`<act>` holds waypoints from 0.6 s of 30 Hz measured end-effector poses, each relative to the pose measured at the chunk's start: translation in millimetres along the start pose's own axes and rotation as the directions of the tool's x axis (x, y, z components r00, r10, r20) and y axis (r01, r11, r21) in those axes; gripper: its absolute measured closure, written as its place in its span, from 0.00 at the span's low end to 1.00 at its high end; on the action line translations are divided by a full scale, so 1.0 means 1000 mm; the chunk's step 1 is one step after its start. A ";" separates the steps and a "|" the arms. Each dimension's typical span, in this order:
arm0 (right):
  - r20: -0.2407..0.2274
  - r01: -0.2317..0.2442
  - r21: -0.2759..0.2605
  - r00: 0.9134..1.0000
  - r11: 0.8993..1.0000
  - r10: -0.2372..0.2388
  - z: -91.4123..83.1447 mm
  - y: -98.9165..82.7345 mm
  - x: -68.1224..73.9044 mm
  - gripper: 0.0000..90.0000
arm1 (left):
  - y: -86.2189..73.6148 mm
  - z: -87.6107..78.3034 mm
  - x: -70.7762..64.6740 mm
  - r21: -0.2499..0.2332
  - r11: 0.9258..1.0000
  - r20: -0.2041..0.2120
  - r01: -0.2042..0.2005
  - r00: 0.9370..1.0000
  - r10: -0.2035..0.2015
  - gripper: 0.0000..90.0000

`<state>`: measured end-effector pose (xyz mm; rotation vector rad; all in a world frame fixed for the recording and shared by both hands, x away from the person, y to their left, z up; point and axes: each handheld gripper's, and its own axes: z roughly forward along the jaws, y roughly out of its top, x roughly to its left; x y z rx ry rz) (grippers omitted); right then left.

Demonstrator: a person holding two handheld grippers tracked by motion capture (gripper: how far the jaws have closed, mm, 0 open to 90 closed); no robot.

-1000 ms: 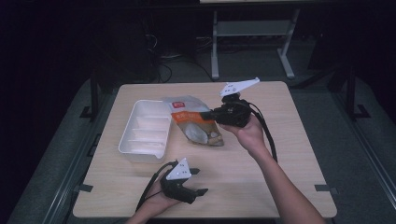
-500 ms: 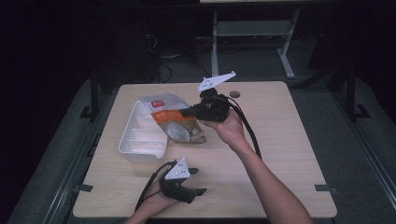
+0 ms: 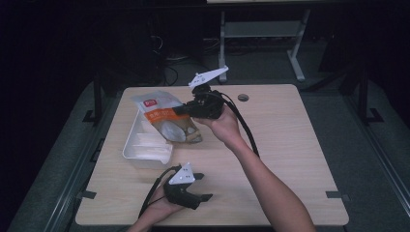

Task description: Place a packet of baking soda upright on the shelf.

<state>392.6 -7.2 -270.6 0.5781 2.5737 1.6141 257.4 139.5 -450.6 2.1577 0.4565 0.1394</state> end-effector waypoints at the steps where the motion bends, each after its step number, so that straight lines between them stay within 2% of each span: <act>1: -0.002 0.000 0.000 1.000 1.000 0.000 0.002 0.002 0.000 1.00 | 0.000 0.000 0.000 -0.003 1.000 -0.001 0.001 1.000 -0.001 0.29; 18: -0.039 0.005 -0.003 0.999 1.000 -0.005 0.045 0.019 -0.005 1.00 | -0.003 -0.006 0.007 -0.005 1.000 -0.009 0.008 1.000 -0.008 0.29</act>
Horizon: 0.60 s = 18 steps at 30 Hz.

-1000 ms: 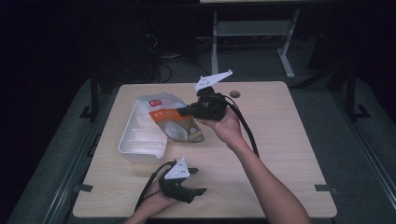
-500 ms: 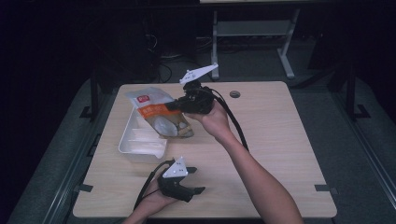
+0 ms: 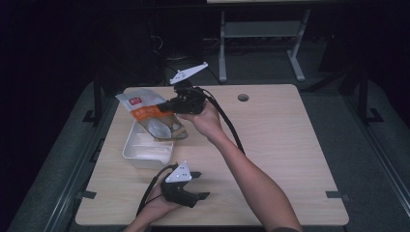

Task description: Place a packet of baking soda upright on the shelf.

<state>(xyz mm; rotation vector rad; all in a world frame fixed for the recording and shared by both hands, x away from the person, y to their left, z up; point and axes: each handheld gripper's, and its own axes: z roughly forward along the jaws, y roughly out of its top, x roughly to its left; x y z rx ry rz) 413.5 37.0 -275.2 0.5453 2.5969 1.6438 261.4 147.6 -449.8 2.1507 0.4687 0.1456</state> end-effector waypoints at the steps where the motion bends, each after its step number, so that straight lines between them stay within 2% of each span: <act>1: 0.001 0.002 0.001 1.000 1.000 -0.002 0.002 0.001 0.000 1.00 | 0.000 0.000 0.001 0.002 1.000 0.000 0.001 1.000 -0.001 0.29; 9: -0.011 -0.003 -0.007 1.000 1.000 0.003 0.020 0.005 -0.001 1.00 | -0.002 -0.002 0.004 0.010 1.000 -0.008 0.002 1.000 -0.002 0.29; 18: -0.020 -0.014 -0.012 1.000 1.000 0.014 0.045 0.000 -0.006 1.00 | -0.002 -0.003 0.005 0.009 1.000 -0.006 0.005 1.000 -0.005 0.29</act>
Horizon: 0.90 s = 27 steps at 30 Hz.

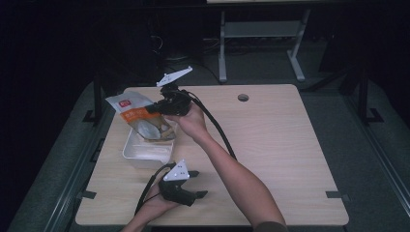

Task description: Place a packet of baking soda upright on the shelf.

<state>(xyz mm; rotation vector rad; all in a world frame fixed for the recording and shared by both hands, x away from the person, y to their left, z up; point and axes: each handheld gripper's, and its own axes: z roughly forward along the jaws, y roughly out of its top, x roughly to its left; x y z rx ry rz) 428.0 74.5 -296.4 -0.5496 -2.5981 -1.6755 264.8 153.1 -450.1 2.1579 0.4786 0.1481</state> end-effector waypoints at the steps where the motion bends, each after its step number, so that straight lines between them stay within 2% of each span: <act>1: 0.000 0.000 -0.002 1.000 1.000 0.000 0.002 -0.001 -0.001 1.00 | 0.000 0.000 0.000 0.000 1.000 0.000 0.000 1.000 0.000 0.29; 13: -0.014 -0.035 -0.031 0.999 0.999 0.034 0.024 -0.012 -0.010 1.00 | 0.000 -0.002 0.001 -0.010 1.000 0.001 0.008 1.000 -0.008 0.29; 18: -0.020 -0.056 -0.031 0.998 0.998 0.056 0.036 -0.025 -0.015 1.00 | 0.000 -0.001 0.001 -0.003 1.000 0.003 -0.004 1.000 0.004 0.29; 23: -0.018 -0.075 -0.036 0.997 0.997 0.074 0.038 -0.034 -0.019 1.00 | 0.000 -0.001 0.001 -0.002 1.000 0.005 -0.004 1.000 0.004 0.29; 27: -0.012 -0.081 -0.016 0.997 0.997 0.080 0.040 -0.042 -0.021 1.00 | 0.000 0.000 0.000 0.005 1.000 0.007 -0.005 1.000 0.005 0.29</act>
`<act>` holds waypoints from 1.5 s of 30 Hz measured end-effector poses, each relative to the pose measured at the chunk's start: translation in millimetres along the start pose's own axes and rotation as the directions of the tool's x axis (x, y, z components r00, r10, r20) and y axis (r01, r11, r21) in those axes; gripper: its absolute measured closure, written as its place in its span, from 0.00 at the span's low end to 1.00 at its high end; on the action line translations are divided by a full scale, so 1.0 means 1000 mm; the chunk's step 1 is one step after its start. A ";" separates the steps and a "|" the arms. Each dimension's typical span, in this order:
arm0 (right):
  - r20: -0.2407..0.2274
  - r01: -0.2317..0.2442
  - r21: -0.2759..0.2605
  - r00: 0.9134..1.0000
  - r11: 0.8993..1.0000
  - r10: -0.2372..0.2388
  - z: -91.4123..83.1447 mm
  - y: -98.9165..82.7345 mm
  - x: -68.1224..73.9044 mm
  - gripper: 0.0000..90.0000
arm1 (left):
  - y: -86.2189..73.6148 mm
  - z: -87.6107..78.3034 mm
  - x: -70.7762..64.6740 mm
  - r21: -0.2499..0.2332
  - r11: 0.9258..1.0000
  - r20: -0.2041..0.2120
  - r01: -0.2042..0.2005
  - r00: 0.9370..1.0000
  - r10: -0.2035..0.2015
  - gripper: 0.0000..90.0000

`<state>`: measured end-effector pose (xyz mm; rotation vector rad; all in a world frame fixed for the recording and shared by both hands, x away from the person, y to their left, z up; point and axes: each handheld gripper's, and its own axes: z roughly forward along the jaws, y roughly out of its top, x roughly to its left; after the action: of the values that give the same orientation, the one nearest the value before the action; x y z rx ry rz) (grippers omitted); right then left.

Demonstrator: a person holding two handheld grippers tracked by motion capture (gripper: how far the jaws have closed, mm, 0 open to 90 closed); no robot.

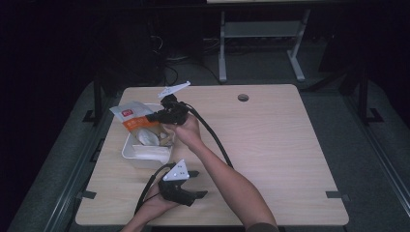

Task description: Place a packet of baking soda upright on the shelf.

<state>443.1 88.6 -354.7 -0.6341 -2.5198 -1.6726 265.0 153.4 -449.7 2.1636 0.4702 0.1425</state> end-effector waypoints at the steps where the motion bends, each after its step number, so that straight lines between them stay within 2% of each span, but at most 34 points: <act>1: -0.003 -0.005 -0.004 1.000 1.000 0.005 0.000 -0.001 -0.001 1.00 | 0.000 0.000 0.000 0.000 1.000 0.000 0.000 1.000 0.000 0.29; 5: 0.015 0.005 0.004 1.000 1.000 -0.005 -0.002 -0.002 0.000 0.99 | 0.000 0.001 -0.001 -0.001 1.000 0.001 -0.002 1.000 0.002 0.29; 8: 0.049 0.032 0.055 0.998 0.998 -0.035 -0.002 -0.002 0.001 0.95 | 0.000 0.002 -0.001 -0.001 1.000 0.003 -0.002 1.000 0.002 0.29; 9: 0.049 0.032 0.055 0.998 0.998 -0.035 -0.002 -0.002 0.001 0.95 | 0.000 0.002 -0.001 0.000 1.000 0.003 -0.001 1.000 0.001 0.29; 10: 0.060 0.037 0.085 0.997 0.996 -0.042 -0.002 -0.002 0.002 0.94 | 0.000 0.002 -0.001 0.002 1.000 0.003 -0.003 1.000 0.003 0.29; 15: 0.064 0.044 0.138 0.997 0.990 -0.053 -0.001 -0.004 -0.001 0.92 | 0.000 0.002 -0.002 0.005 1.000 0.006 -0.003 1.000 0.003 0.29; 18: 0.062 0.049 0.191 0.996 0.980 -0.062 0.004 -0.008 -0.002 0.89 | 0.000 0.002 -0.001 0.005 1.000 0.008 -0.002 1.000 0.002 0.29; 21: 0.054 0.051 0.219 0.996 0.974 -0.065 0.006 -0.010 -0.002 0.87 | 0.000 0.002 -0.001 0.005 1.000 0.007 -0.003 1.000 0.003 0.29; 22: 0.052 0.063 0.239 0.996 0.969 -0.078 0.008 -0.013 -0.002 0.85 | 0.000 0.002 -0.001 0.005 1.000 0.007 -0.002 1.000 0.002 0.29; 29: 0.049 0.069 0.277 0.995 0.958 -0.086 0.007 -0.023 -0.003 0.81 | 0.000 0.001 -0.001 -0.002 1.000 0.008 0.002 1.000 -0.002 0.29; 33: 0.044 0.082 0.334 0.994 0.939 -0.102 0.005 -0.034 -0.005 0.79 | 0.000 0.002 -0.001 0.002 1.000 0.011 -0.002 1.000 0.002 0.29; 35: 0.047 0.086 0.341 0.993 0.936 -0.109 0.002 -0.040 -0.005 0.81 | 0.001 0.002 -0.002 0.003 1.000 0.012 -0.002 1.000 0.002 0.29; 45: 0.063 0.095 0.352 0.990 0.931 -0.125 0.005 -0.045 -0.003 0.89 | 0.001 0.003 -0.002 0.002 1.000 0.014 -0.001 1.000 0.001 0.29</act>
<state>430.1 77.4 -396.9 -0.5482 -2.8600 -1.1953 264.2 149.4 -450.5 2.1654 0.4613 0.1269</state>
